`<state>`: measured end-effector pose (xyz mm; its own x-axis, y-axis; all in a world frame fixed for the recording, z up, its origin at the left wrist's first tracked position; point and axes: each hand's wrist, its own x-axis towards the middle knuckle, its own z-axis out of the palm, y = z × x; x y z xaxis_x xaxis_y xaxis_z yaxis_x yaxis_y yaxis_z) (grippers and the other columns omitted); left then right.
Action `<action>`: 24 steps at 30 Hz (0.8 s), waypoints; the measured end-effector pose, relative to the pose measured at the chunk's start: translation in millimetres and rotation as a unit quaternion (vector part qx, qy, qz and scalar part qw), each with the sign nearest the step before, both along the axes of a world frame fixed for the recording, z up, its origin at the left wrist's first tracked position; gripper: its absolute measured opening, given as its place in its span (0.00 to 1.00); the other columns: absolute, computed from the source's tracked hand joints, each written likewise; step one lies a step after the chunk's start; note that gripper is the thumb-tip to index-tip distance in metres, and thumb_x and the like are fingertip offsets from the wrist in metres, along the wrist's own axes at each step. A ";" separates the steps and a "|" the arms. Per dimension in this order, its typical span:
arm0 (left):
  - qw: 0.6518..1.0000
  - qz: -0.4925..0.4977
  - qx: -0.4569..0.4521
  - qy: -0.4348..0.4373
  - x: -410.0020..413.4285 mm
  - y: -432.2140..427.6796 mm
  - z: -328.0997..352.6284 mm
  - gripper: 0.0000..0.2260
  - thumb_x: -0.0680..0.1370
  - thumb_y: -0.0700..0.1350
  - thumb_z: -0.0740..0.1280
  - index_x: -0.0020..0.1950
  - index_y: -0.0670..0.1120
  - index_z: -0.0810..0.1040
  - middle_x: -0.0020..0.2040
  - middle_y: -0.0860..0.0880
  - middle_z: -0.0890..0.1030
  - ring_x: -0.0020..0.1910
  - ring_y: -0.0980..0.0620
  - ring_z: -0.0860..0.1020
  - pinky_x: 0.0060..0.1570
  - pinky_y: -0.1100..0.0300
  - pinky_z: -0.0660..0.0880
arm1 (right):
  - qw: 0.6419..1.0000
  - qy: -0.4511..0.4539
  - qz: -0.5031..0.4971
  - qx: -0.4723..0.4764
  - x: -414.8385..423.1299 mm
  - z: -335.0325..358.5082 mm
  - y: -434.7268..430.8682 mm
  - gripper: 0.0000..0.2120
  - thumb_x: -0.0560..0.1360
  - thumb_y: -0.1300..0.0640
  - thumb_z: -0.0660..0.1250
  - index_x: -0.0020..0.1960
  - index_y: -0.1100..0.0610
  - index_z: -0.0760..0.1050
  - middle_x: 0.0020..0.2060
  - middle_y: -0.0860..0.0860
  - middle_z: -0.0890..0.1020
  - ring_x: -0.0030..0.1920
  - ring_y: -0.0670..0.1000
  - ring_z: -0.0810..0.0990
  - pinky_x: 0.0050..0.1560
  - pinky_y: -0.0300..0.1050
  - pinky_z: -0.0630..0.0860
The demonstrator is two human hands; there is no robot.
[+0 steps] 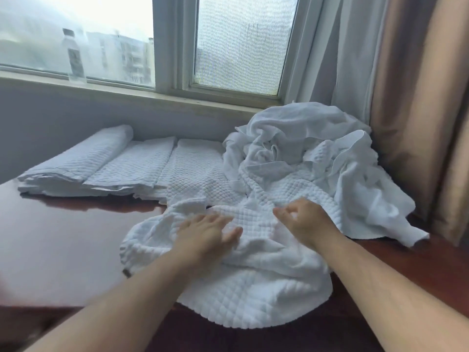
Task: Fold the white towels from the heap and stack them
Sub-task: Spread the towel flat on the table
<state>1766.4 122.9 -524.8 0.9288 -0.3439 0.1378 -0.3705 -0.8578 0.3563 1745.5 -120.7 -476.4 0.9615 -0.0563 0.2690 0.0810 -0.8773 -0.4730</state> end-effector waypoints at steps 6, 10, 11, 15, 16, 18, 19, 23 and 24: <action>0.997 0.054 -0.032 -0.054 32.6 -8.6 -11.7 0.27 0.76 0.67 0.47 0.69 0.62 0.74 0.71 0.62 0.73 0.71 0.56 0.64 0.68 0.53 0.57 | 0.993 0.102 -0.059 0.032 87.8 -10.9 13.0 0.37 0.73 0.26 0.59 0.66 0.55 0.72 0.58 0.48 0.80 0.58 0.53 0.79 0.49 0.48 0.70; 0.993 0.083 -0.034 -0.074 52.2 -11.0 -13.8 0.29 0.74 0.68 0.49 0.70 0.62 0.72 0.72 0.62 0.69 0.72 0.56 0.64 0.69 0.52 0.58 | 0.985 0.104 -0.130 -0.042 121.4 -45.6 7.1 0.35 0.72 0.26 0.58 0.61 0.56 0.75 0.54 0.52 0.82 0.53 0.57 0.79 0.51 0.51 0.74; 0.993 0.083 -0.035 -0.076 54.5 -11.6 -13.9 0.29 0.74 0.69 0.49 0.71 0.63 0.71 0.73 0.62 0.68 0.72 0.57 0.63 0.69 0.52 0.59 | 0.989 0.072 -0.124 -0.046 123.0 -53.9 4.2 0.31 0.76 0.29 0.57 0.56 0.56 0.77 0.51 0.52 0.82 0.50 0.56 0.79 0.50 0.51 0.75; 0.992 0.087 -0.062 -0.073 57.9 -12.8 -13.7 0.31 0.73 0.69 0.51 0.77 0.64 0.61 0.78 0.61 0.59 0.76 0.59 0.59 0.72 0.49 0.57 | 0.993 0.006 -0.119 0.014 121.5 -60.4 -1.7 0.22 0.82 0.38 0.53 0.46 0.54 0.76 0.40 0.49 0.79 0.44 0.55 0.78 0.44 0.49 0.69; 0.992 0.085 -0.063 -0.074 57.4 -12.7 -14.2 0.31 0.74 0.69 0.52 0.78 0.64 0.58 0.79 0.61 0.56 0.77 0.59 0.57 0.73 0.48 0.55 | 0.992 0.003 -0.122 0.045 119.5 -57.8 -1.9 0.20 0.82 0.40 0.54 0.44 0.54 0.74 0.39 0.49 0.79 0.41 0.54 0.76 0.42 0.48 0.68; 0.993 0.079 -0.054 -0.073 56.4 -12.2 -15.0 0.31 0.77 0.68 0.54 0.79 0.64 0.54 0.81 0.62 0.52 0.78 0.58 0.55 0.74 0.47 0.53 | 0.983 -0.029 -0.122 0.134 111.0 -51.1 -3.7 0.19 0.82 0.42 0.57 0.39 0.53 0.72 0.36 0.49 0.78 0.38 0.52 0.75 0.37 0.47 0.66; 0.993 0.076 -0.050 -0.072 55.5 -12.0 -15.1 0.31 0.78 0.67 0.55 0.79 0.64 0.53 0.81 0.62 0.51 0.79 0.57 0.54 0.74 0.46 0.52 | 0.973 -0.056 -0.119 0.191 104.1 -48.3 -5.2 0.18 0.82 0.42 0.59 0.38 0.51 0.71 0.36 0.47 0.77 0.38 0.49 0.76 0.37 0.45 0.68; 0.993 0.056 -0.070 -0.074 47.2 -11.2 -14.2 0.30 0.77 0.67 0.57 0.78 0.64 0.56 0.81 0.62 0.51 0.79 0.55 0.53 0.75 0.45 0.51 | 0.870 -0.232 -0.147 0.410 62.3 -45.0 -13.4 0.14 0.80 0.42 0.61 0.43 0.50 0.76 0.39 0.38 0.80 0.40 0.26 0.76 0.39 0.20 0.67; 0.994 0.049 -0.073 -0.070 44.9 -10.4 -14.5 0.30 0.77 0.66 0.57 0.78 0.64 0.55 0.81 0.62 0.50 0.80 0.54 0.52 0.75 0.45 0.50 | 0.839 -0.261 -0.163 0.448 51.7 -45.3 -16.4 0.13 0.79 0.42 0.61 0.46 0.50 0.78 0.39 0.37 0.82 0.41 0.25 0.76 0.40 0.19 0.67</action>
<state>1811.2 112.6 -539.3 0.9253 -0.2200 0.3088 -0.3422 -0.8354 0.4301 1797.2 -137.2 -521.7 0.6204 -0.6982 0.3571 0.3065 -0.2033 -0.9299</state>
